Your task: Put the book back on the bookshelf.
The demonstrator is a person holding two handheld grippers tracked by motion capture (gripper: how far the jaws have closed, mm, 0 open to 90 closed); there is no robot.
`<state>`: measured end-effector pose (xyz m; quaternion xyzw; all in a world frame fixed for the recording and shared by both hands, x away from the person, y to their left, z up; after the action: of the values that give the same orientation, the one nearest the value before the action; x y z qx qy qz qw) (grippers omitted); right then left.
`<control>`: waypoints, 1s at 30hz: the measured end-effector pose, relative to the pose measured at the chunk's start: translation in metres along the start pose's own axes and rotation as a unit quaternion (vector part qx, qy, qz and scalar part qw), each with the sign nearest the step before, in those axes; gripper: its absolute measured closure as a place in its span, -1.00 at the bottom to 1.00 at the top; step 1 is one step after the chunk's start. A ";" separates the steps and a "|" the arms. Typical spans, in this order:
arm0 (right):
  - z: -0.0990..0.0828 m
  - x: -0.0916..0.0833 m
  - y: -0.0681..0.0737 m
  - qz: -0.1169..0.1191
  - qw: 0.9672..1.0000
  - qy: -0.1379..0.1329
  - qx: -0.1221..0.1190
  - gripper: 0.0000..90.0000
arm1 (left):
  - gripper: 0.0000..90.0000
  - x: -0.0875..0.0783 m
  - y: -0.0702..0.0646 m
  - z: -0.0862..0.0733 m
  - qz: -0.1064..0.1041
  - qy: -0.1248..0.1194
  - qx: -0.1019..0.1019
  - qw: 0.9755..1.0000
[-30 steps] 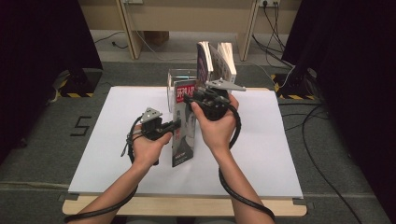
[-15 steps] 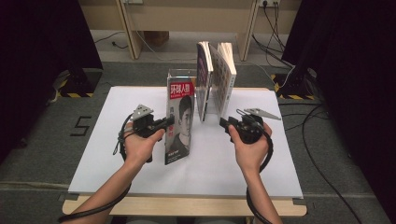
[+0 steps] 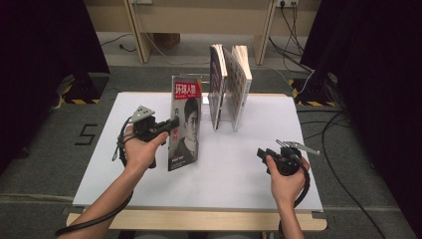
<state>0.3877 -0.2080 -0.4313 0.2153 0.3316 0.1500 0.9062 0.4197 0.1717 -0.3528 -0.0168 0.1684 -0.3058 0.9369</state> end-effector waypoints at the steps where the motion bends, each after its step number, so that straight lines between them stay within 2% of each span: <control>1: -0.002 0.000 -0.003 0.000 1.000 -0.001 0.004 0.33 | 0.93 -0.001 0.000 0.002 0.000 -0.001 0.001 1.000; 3: -0.006 0.000 -0.009 -0.005 1.000 -0.001 0.014 0.33 | 0.93 -0.002 0.001 0.004 0.001 -0.004 0.003 1.000; 5: -0.009 0.000 -0.014 -0.010 1.000 0.006 0.013 0.33 | 0.93 -0.004 0.003 0.006 0.004 -0.008 0.005 1.000; 12: -0.015 -0.001 -0.028 -0.022 0.999 0.005 0.029 0.33 | 0.93 -0.007 0.007 0.010 0.007 -0.011 0.003 1.000; 15: -0.016 -0.001 -0.032 -0.027 0.999 0.003 0.027 0.33 | 0.93 -0.008 0.008 0.013 0.006 -0.011 0.005 1.000; 20: -0.018 0.001 -0.034 -0.026 0.999 0.008 0.034 0.33 | 0.93 -0.016 0.011 0.015 0.011 -0.020 0.003 1.000; 22: -0.018 0.000 -0.035 -0.028 0.999 0.005 0.028 0.33 | 0.93 -0.022 0.013 0.014 0.015 -0.025 0.000 1.000; 23: -0.018 0.000 -0.034 -0.026 0.999 0.008 0.037 0.33 | 0.93 -0.025 0.015 0.015 0.018 -0.026 0.001 1.000; 24: -0.017 0.000 -0.036 -0.027 0.999 0.006 0.031 0.33 | 0.93 -0.026 0.016 0.015 0.020 -0.026 0.001 0.999; 27: -0.015 0.000 -0.035 -0.026 0.999 0.003 0.041 0.33 | 0.93 -0.027 0.018 0.017 0.020 -0.025 0.002 0.999; 30: -0.016 -0.001 -0.037 -0.027 0.999 0.003 0.038 0.33 | 0.93 -0.026 0.019 0.020 0.021 -0.027 0.004 0.999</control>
<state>0.3812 -0.2350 -0.4599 0.2403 0.3452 0.1132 0.9002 0.4176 0.2011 -0.3283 -0.0179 0.1422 -0.2866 0.9473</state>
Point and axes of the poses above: each handheld gripper's, and its own axes: x roughly forward along the jaws, z roughly out of its top, y roughly to its left, the point moved 2 cm from there along x, roughly forward along the jaws, and after that the axes turned 8 degrees about x, right-handed, at the moved point
